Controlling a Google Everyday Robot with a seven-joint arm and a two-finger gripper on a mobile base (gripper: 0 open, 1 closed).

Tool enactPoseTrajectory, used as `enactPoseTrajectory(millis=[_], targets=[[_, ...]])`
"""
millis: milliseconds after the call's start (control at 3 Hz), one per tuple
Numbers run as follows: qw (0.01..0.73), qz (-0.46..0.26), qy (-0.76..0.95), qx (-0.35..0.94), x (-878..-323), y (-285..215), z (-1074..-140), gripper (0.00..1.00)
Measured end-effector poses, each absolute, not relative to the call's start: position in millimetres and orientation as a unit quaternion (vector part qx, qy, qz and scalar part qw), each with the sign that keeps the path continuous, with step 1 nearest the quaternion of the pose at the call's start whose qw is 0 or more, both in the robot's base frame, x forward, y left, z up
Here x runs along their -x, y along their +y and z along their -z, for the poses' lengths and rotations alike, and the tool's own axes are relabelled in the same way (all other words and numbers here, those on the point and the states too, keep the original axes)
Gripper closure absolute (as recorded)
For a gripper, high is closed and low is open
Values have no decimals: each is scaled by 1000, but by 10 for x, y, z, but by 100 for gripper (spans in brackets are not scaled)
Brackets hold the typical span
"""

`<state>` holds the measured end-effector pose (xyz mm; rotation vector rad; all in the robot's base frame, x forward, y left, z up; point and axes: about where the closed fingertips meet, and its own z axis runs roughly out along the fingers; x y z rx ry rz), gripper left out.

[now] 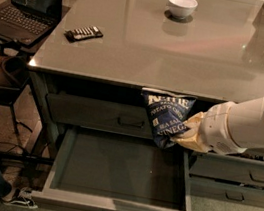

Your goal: Place blue chip bag into middle drawer

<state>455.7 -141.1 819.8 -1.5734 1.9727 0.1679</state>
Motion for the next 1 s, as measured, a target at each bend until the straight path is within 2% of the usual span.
enactPoseTrajectory(millis=[333, 1000], targets=[[289, -92, 754, 583, -4565, -1360, -7890, 100], [236, -155, 778, 561, -4526, -1053, -6281, 100]])
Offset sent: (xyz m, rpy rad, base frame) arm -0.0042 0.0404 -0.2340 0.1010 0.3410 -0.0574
